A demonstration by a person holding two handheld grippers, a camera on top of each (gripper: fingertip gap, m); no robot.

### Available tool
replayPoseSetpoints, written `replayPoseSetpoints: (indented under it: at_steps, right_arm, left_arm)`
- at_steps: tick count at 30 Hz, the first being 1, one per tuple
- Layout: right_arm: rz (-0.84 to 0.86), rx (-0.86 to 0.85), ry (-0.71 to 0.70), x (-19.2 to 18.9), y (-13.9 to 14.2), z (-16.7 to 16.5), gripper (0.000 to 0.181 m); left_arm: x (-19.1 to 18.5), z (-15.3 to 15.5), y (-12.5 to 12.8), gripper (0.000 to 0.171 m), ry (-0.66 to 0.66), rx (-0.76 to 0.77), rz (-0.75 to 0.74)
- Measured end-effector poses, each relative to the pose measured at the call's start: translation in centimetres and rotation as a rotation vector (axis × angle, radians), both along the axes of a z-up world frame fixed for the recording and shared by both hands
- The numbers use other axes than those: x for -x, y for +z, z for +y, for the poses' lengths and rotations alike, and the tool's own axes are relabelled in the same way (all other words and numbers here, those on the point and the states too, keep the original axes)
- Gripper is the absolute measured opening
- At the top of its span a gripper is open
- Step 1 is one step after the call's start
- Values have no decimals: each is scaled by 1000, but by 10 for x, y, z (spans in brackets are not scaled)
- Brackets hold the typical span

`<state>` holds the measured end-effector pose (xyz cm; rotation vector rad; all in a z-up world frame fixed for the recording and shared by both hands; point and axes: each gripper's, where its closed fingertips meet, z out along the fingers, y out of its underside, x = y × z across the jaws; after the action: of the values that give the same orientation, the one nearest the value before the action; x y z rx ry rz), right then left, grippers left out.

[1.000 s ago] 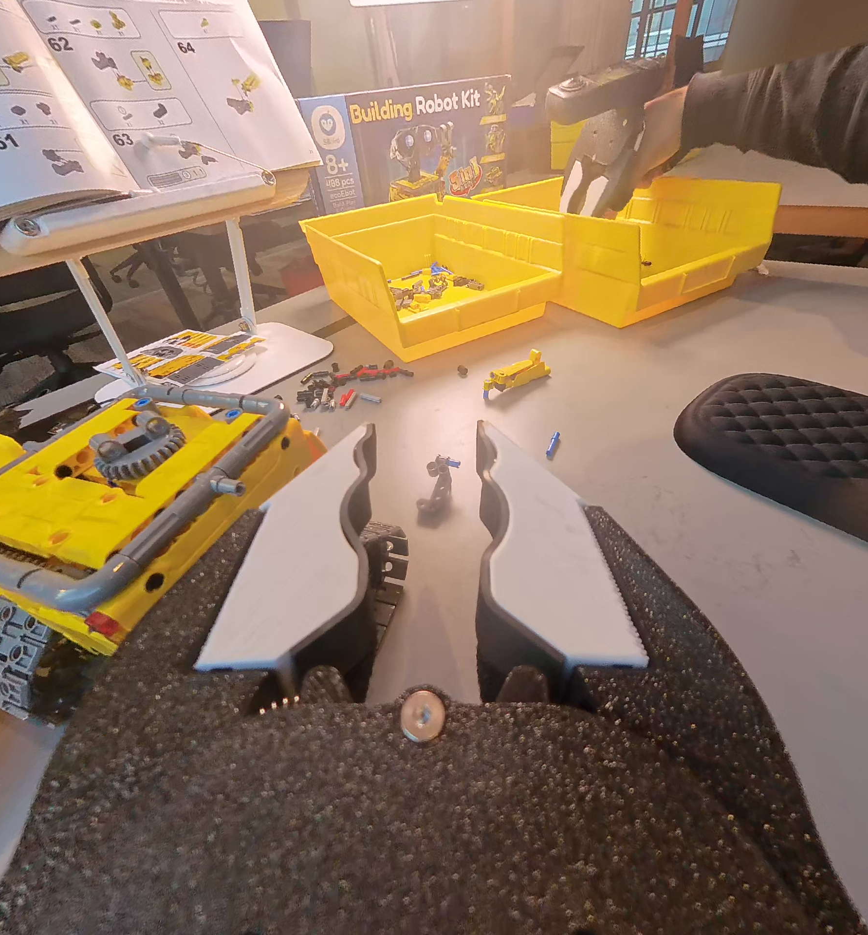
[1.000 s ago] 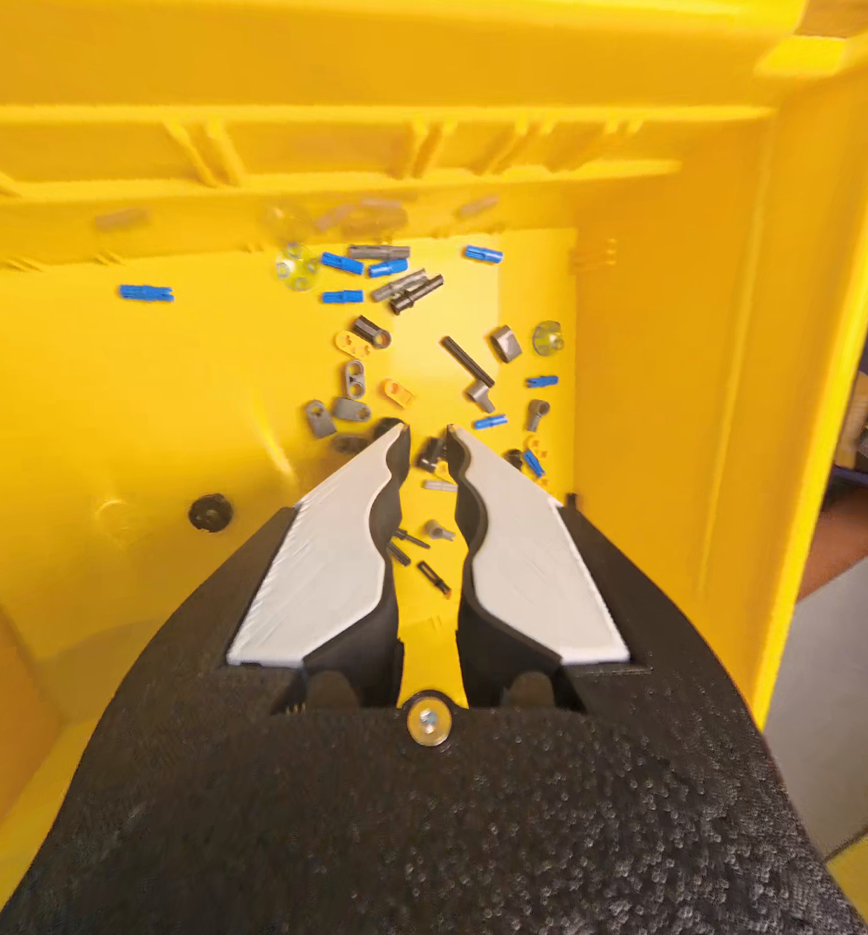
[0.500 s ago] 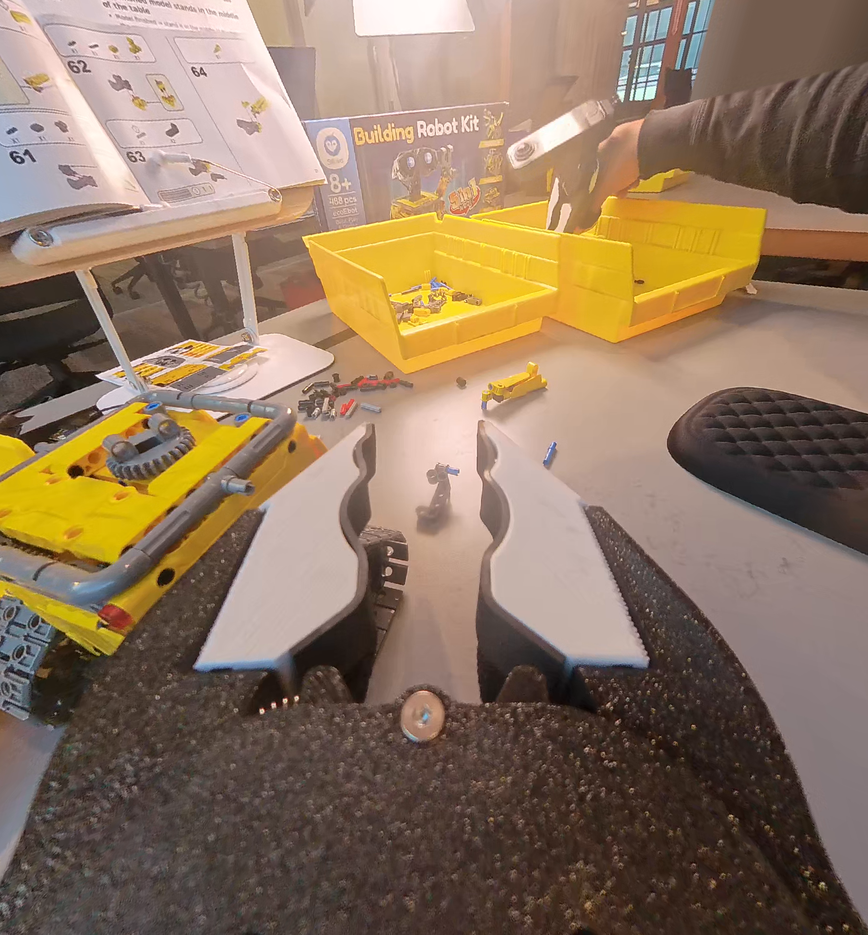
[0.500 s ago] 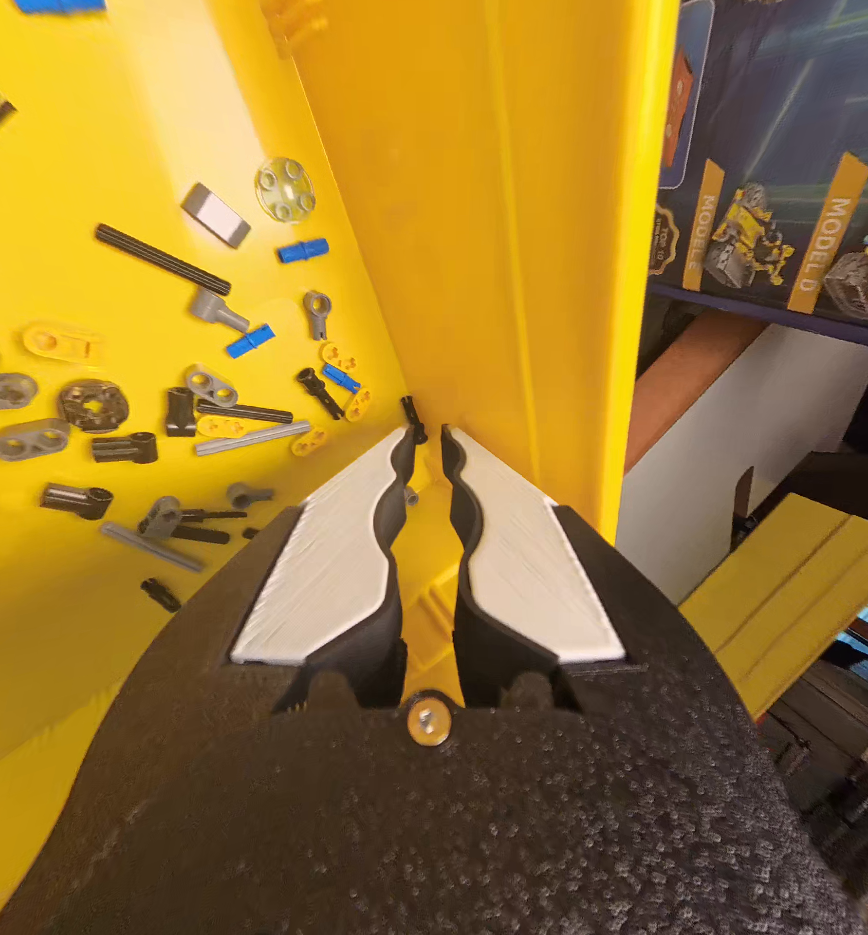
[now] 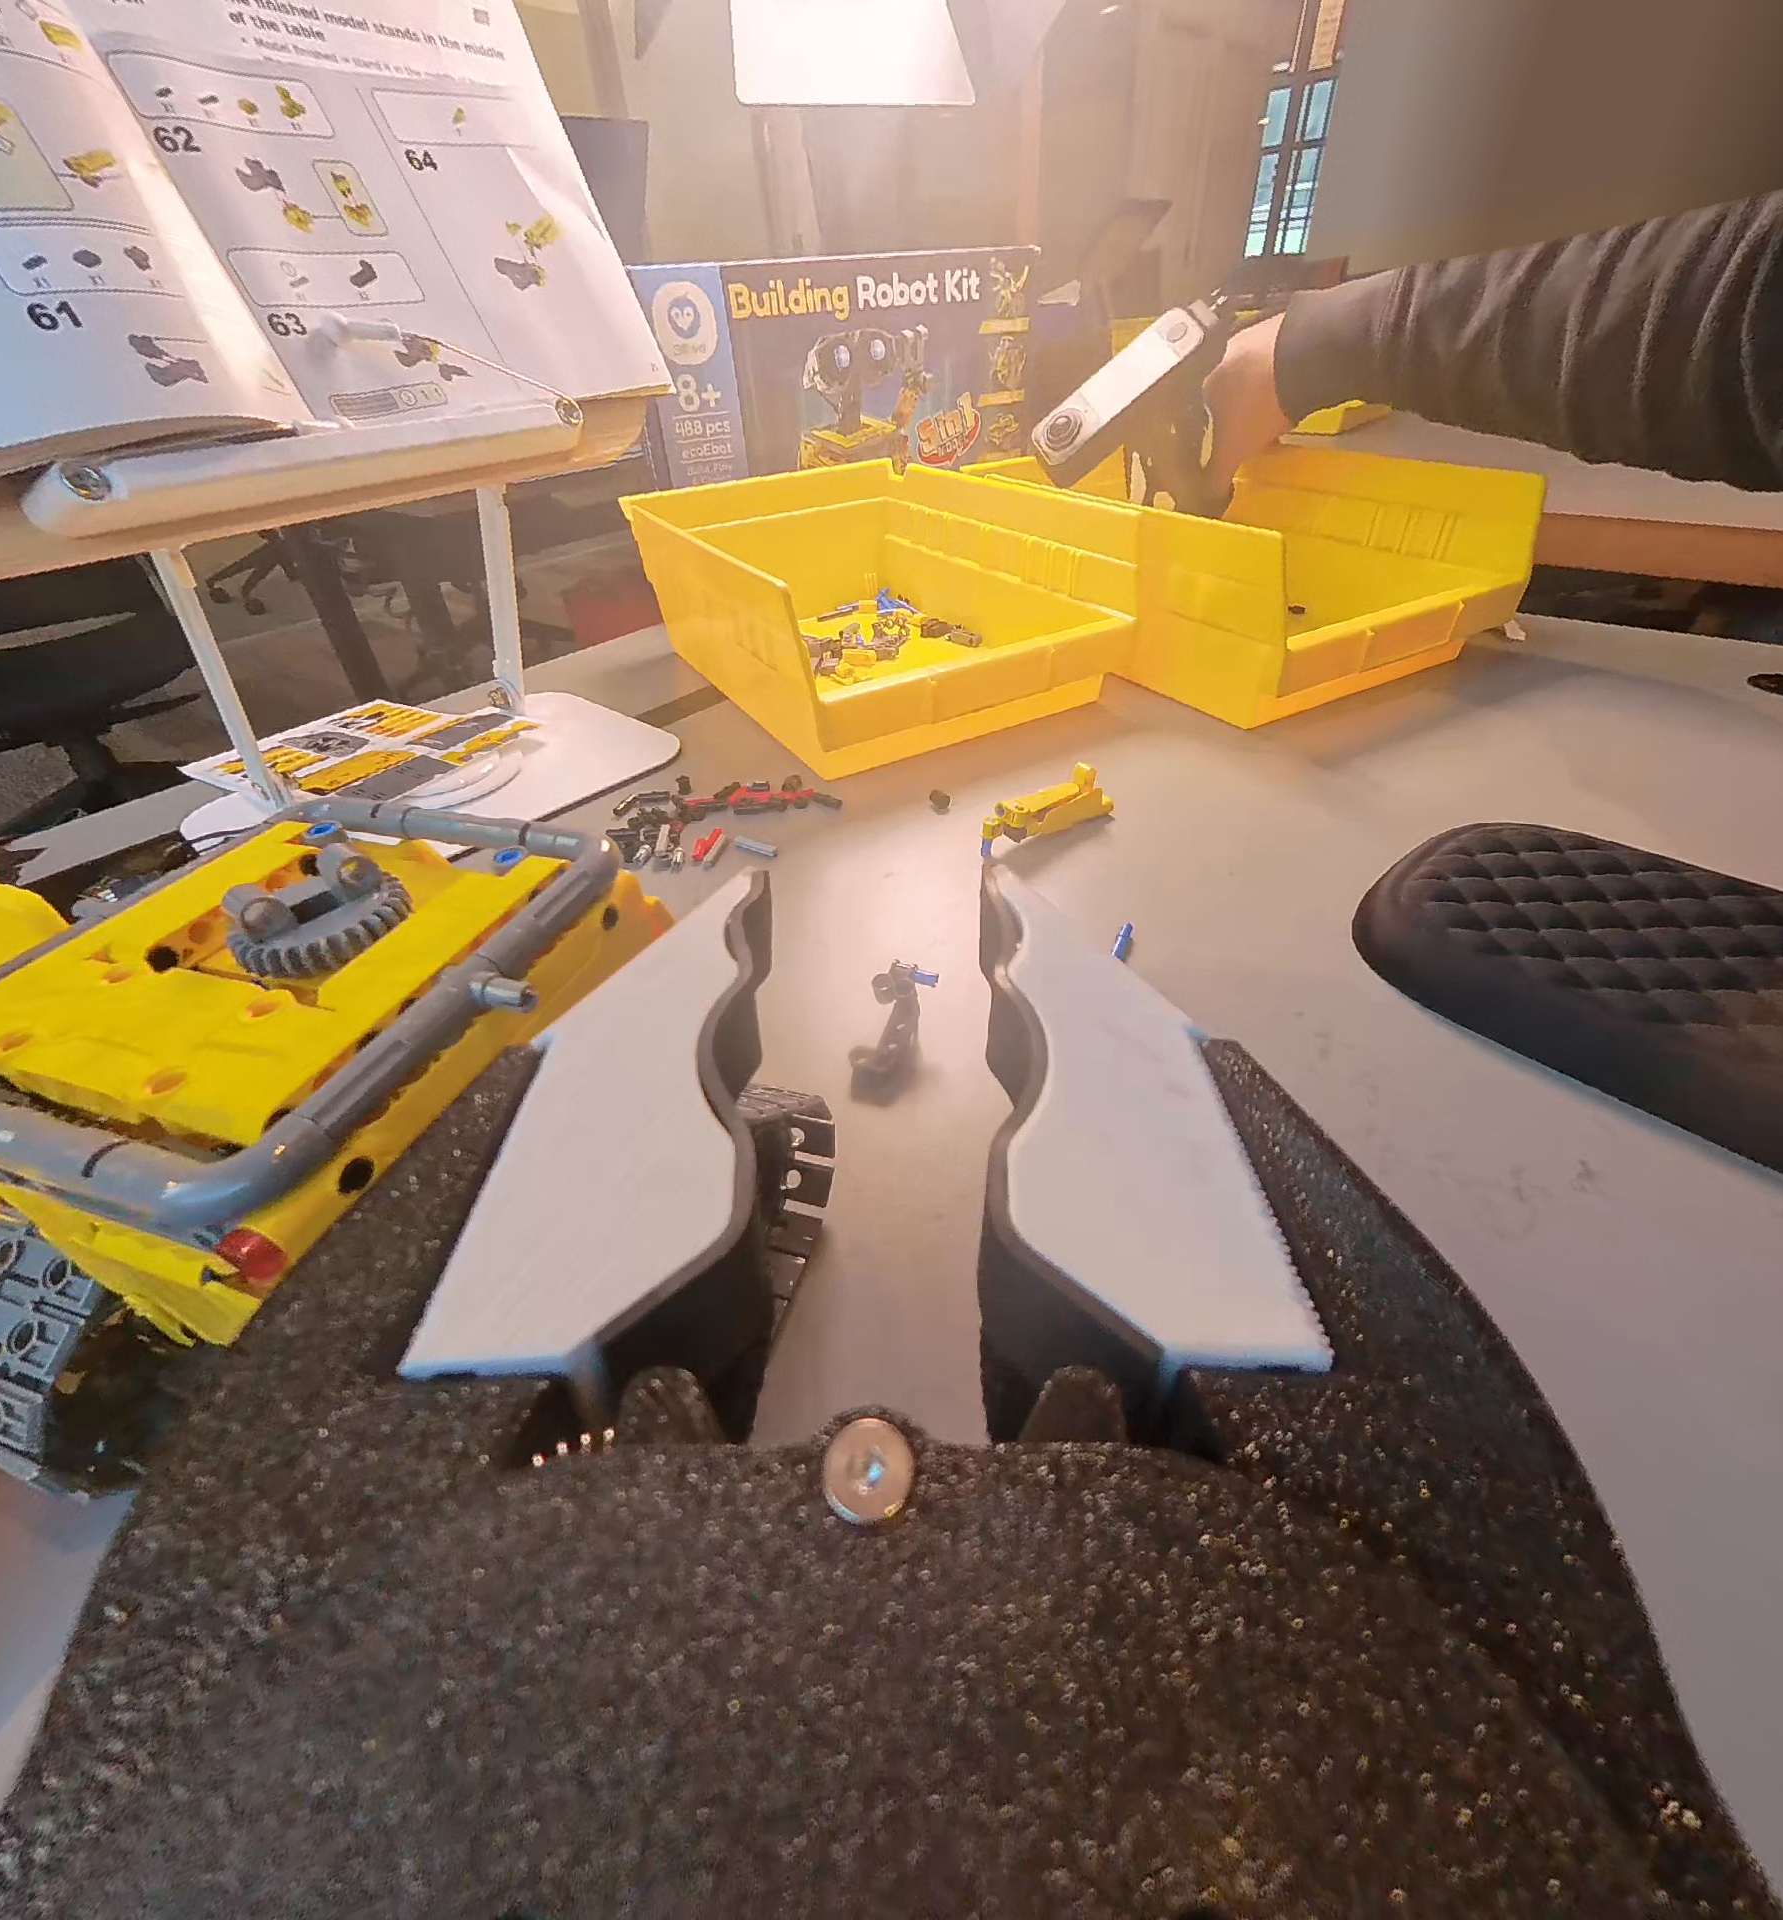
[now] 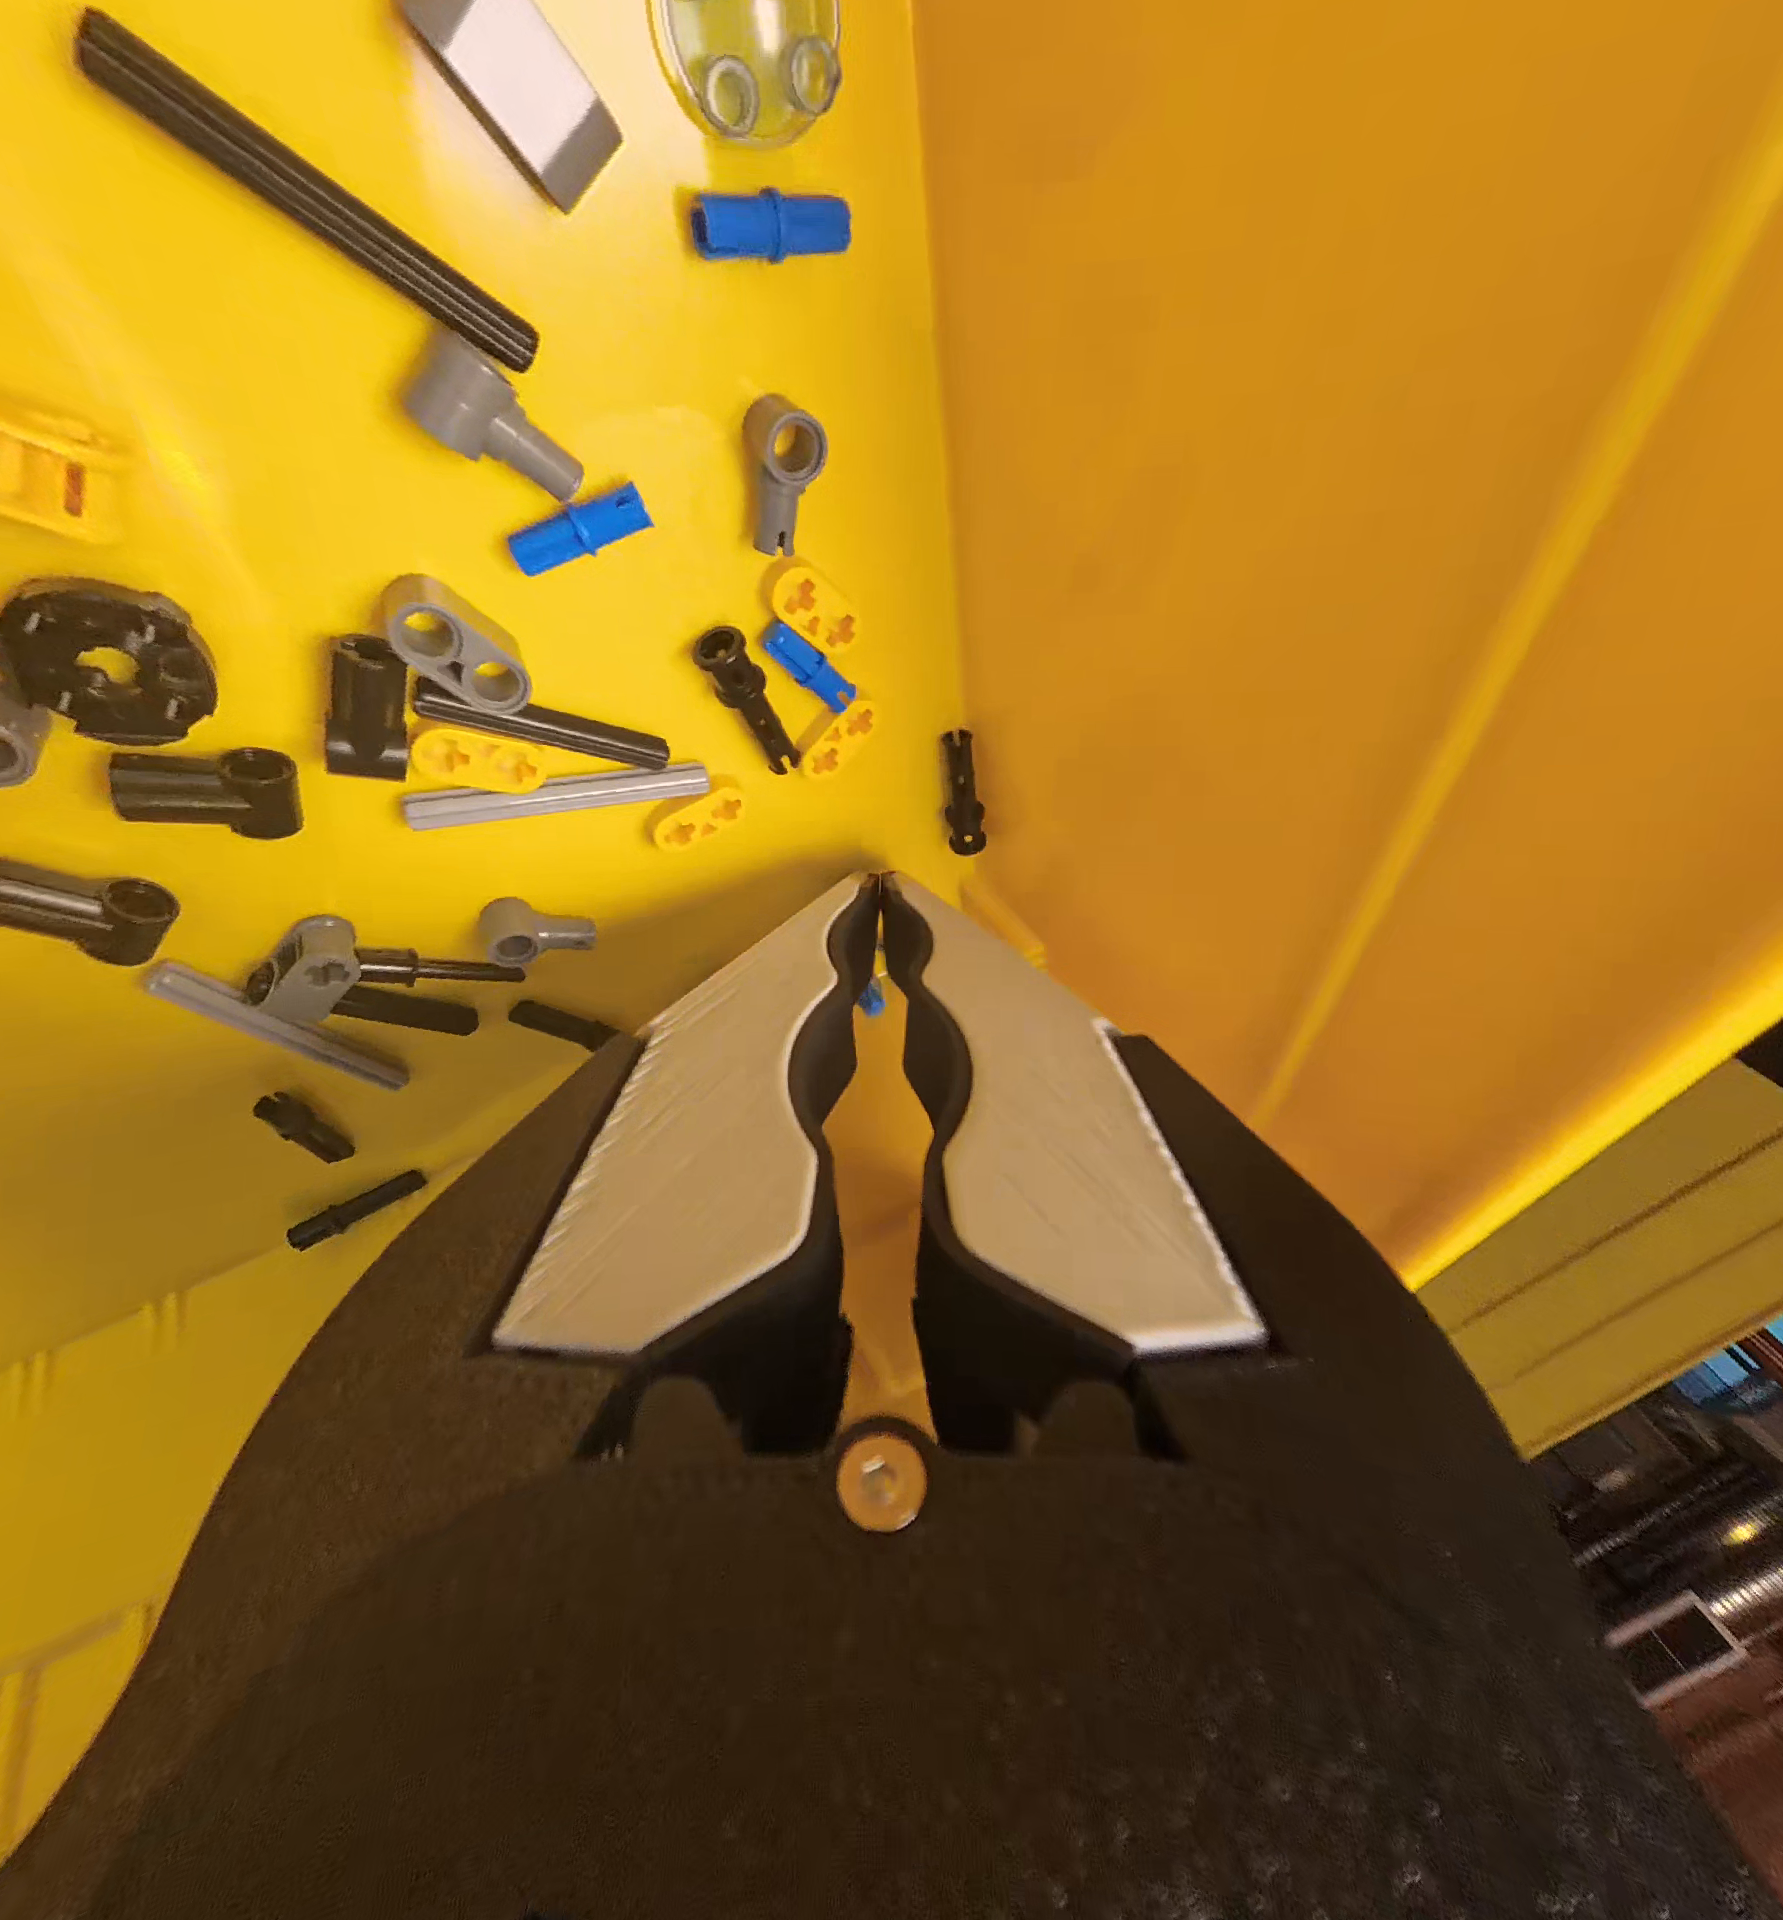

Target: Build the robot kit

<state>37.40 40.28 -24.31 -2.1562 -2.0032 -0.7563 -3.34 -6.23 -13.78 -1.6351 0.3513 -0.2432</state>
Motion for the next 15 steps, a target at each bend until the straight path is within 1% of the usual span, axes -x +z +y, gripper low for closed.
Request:
replayPoseSetpoints:
  at_steps: [2,4,6,9,15]
  right_arm:
    - [88,49,-10,7,0,-9,2]
    - [223,113,-38,20,4,-21,8]
    - [323,110,-33,33,18,-25,9]
    - [476,69,3,58,49,-31,11]
    - [781,-35,139,131,121,-53,17]
  left_arm:
    - [0,-1,1,39,-2,-6,-3]
    - [0,-1,2,39,-3,-11,-10]
    - [1,-2,3,39,-5,-16,-19]
    - [2,-3,5,39,-8,-21,-28]
    - [6,-2,6,39,10,-23,-42]
